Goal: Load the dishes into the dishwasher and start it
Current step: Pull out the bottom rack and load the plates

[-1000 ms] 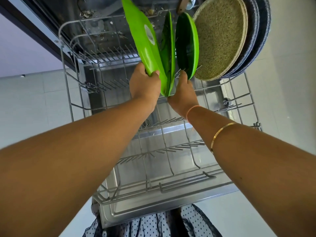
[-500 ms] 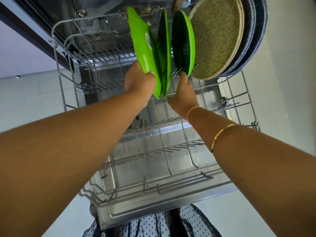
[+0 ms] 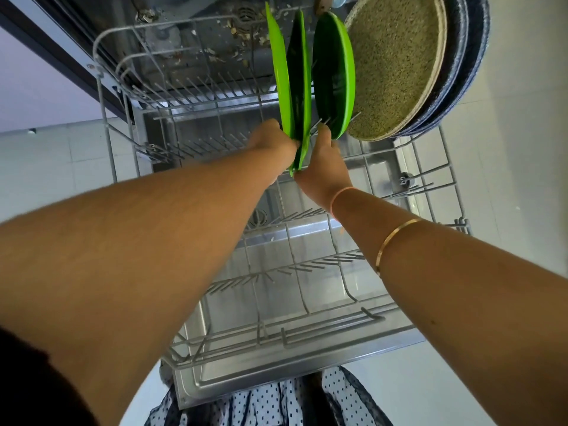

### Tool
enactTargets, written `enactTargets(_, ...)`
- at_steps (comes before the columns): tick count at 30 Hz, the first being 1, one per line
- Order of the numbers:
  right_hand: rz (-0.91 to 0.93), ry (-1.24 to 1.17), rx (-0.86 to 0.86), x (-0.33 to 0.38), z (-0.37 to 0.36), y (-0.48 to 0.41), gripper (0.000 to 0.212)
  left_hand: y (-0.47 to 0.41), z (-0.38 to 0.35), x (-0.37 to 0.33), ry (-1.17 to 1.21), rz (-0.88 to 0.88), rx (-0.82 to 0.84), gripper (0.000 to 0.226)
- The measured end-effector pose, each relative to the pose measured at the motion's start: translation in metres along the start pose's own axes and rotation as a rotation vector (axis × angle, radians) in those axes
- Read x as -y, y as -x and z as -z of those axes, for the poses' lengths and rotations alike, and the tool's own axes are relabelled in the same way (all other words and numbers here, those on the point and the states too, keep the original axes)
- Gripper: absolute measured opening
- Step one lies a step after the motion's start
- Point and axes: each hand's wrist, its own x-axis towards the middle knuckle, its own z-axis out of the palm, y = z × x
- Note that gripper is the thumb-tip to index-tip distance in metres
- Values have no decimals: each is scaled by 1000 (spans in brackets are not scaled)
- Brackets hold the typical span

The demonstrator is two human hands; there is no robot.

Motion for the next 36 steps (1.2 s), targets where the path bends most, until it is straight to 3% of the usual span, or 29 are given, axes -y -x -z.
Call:
enactTargets(6,17,-14,-12,3,2,-2,70,14,4,-2,-161,-173,-105,15)
enactTargets(9,74,6,-11,6,2,-5,54,14,13,-7,-170,-166,-131,15)
enactTargets(16,50,100,91,0,15,-9,63,9,23,-9,-163,-101,-89,35)
enactTargets(19,-9,53,106,4,9,-9,53,7,18,-9,-159,-87,-67,40)
enactTargets(22,-40,3,42,9,8,-11,46,7,8,-10,-206,-94,-90,41)
enactTargets(27,55,267,-12,20,25,-16,32,9,2,-7,-364,-164,-191,29)
enactTargets(31,94,416,-262,44,55,-21,33,10,3,-4,-95,-107,-126,30)
enactTargets(36,204,535,-346,43,73,-17,36,9,4,-5,47,-66,-124,32)
